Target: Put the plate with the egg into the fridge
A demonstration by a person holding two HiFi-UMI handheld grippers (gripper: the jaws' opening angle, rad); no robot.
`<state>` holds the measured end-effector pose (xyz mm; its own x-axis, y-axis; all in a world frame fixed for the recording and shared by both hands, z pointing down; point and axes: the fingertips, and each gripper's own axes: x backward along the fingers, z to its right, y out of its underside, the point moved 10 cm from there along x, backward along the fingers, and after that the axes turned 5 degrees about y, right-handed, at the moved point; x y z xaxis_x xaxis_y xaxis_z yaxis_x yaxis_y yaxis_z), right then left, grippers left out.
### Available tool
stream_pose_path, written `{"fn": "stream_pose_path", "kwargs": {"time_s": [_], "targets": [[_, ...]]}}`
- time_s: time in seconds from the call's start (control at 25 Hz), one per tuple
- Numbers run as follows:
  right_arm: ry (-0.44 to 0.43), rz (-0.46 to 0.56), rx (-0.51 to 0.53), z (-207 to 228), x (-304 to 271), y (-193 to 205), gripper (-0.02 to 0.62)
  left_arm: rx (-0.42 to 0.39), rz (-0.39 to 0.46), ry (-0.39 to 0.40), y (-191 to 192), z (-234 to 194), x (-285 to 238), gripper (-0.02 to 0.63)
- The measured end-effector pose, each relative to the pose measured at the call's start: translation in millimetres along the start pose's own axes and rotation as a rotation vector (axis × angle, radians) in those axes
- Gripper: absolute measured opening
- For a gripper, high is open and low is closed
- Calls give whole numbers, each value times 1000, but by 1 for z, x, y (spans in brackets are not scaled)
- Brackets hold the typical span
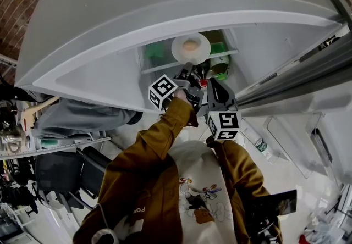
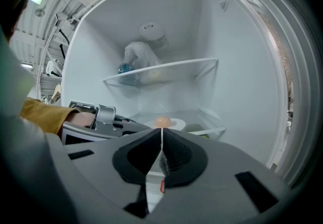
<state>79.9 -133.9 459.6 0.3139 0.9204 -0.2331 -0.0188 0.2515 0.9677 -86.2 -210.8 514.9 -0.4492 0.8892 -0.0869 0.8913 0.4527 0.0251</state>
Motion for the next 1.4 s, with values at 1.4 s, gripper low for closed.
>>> {"fn": "stream_pose_path", "kwargs": {"time_s": [1.4], "targets": [[24, 4, -19, 9, 3, -1, 8, 21, -41, 14, -2, -1, -9, 20]]}}
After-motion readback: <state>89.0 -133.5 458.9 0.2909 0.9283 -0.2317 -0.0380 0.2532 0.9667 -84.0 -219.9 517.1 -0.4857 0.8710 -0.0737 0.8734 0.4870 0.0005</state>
